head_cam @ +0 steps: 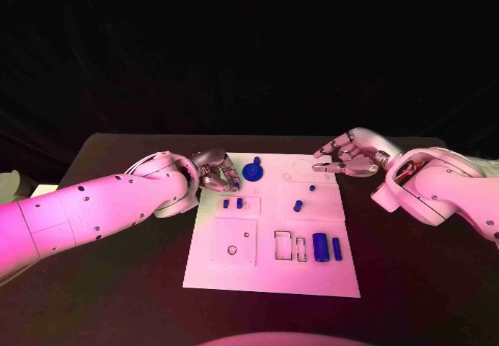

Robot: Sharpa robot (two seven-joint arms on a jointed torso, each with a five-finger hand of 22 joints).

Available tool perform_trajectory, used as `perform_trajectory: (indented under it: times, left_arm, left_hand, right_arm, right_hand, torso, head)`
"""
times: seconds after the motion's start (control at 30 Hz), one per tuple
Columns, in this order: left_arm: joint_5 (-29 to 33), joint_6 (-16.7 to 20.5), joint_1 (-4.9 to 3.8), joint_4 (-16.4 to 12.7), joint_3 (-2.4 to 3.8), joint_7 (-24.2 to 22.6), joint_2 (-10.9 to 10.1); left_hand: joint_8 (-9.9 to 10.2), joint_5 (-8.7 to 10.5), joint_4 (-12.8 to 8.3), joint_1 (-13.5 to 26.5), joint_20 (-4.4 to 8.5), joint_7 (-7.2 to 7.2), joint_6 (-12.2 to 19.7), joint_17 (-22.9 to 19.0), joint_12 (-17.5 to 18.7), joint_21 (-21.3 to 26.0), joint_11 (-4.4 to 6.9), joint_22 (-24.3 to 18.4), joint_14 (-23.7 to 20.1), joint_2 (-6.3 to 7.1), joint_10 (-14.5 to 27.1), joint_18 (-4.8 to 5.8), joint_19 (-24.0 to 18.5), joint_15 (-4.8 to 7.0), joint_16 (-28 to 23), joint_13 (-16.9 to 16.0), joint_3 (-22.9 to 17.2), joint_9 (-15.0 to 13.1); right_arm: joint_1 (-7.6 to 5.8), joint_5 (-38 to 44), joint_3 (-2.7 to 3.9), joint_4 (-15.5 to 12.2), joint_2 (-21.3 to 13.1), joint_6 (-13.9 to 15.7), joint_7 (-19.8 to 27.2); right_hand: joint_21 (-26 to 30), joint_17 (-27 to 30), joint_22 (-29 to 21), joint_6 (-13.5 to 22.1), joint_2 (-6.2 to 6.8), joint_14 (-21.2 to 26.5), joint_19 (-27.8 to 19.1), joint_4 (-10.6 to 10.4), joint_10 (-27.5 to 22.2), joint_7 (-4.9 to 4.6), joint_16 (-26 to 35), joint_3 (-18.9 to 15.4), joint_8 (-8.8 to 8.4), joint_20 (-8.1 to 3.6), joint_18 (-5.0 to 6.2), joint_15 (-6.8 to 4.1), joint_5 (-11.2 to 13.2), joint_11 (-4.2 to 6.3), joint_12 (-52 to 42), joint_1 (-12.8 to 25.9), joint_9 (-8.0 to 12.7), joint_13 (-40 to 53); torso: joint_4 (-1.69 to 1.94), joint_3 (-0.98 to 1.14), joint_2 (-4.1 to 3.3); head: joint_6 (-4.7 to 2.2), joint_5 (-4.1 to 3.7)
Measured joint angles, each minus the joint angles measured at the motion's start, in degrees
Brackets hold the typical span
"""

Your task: Assemble the parts on the task board

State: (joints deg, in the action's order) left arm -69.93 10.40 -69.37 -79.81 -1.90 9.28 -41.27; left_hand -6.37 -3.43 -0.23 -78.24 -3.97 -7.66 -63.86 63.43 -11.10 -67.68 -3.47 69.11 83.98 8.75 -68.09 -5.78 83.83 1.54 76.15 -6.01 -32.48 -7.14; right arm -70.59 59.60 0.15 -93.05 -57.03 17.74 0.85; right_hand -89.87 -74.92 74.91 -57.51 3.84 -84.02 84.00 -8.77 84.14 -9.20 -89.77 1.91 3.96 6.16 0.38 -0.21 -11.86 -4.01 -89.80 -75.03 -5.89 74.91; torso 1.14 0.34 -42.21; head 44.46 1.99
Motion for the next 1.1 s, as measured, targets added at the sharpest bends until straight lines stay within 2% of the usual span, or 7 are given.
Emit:
perform_trajectory:
  times: [1.1]
  left_arm:
    - [-0.1, -1.0, 0.07, 0.4, -0.12, 0.5, 0.2]
  left_hand:
    - [0.3, 0.0, 0.0, 0.4, 0.0, -0.21, -0.2, -0.1, 0.5, -0.2, -0.2, 0.2, 0.0, 0.41, -0.2, 0.0, 0.0, 0.0, 0.0, 0.1, 0.0, 0.1]
  right_arm:
    - [0.0, 0.0, 0.0, 0.1, 0.1, 0.0, 0.0]
  right_hand:
    - [0.0, 0.0, 0.0, 0.0, 0.0, 0.0, 0.0, 0.0, 0.0, 0.0, 0.0, 0.0, 0.0, 0.0, 0.0, 0.0, 0.0, 0.0, 0.0, 0.0, 0.0, 0.0]
  torso:
    - [0.0, -0.03, 0.04]
  head:
    - [0.08, 0.27]
